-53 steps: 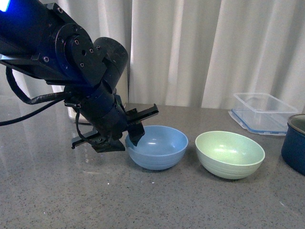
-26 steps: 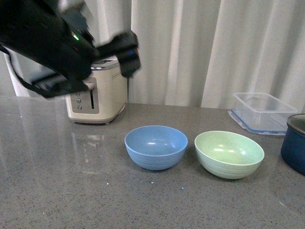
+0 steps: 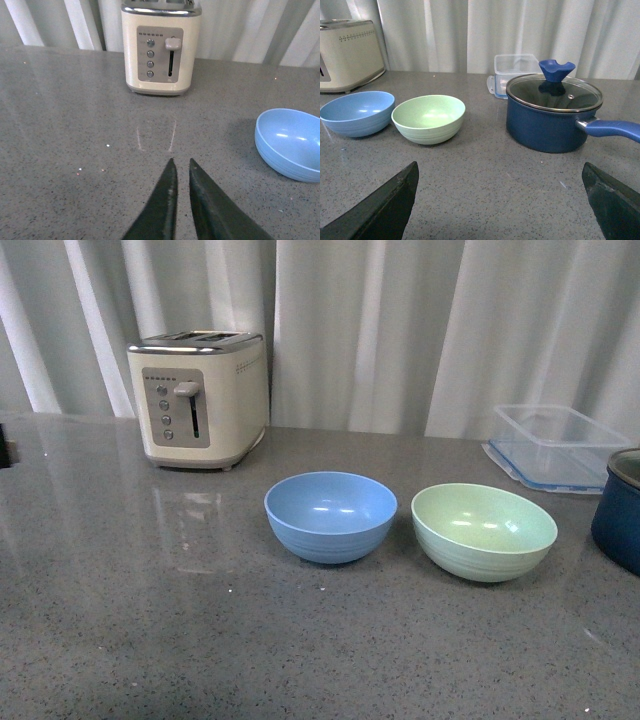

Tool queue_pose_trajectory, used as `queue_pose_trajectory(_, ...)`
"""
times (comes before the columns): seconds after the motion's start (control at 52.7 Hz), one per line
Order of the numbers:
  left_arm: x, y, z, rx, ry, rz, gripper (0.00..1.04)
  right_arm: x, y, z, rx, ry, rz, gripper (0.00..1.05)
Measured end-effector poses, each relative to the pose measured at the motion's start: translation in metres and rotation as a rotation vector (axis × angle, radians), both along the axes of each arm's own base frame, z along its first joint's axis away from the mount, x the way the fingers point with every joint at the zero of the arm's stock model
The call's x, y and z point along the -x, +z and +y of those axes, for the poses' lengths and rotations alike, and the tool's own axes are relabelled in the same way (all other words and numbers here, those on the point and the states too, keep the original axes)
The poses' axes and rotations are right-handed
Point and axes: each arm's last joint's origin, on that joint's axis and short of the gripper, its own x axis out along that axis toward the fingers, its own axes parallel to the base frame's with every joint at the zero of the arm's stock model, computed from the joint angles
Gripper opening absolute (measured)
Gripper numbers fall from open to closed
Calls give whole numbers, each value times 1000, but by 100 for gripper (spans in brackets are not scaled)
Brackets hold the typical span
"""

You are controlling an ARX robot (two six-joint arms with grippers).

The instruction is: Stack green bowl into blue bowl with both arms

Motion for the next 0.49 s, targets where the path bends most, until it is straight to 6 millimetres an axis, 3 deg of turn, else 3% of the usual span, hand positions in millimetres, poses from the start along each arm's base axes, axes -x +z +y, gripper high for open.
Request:
queue_pose_trajectory(0.057, 8, -2, 3, 1, 3, -15, 4, 0, 0, 0, 0, 0, 0, 95)
queue_pose_trajectory(0.247, 30, -22, 12, -7, 11, 5, 4, 0, 0, 0, 0, 0, 0, 95)
queue_pose_trajectory(0.493, 51, -34, 22, -5, -15, -9, 4, 0, 0, 0, 0, 0, 0, 95)
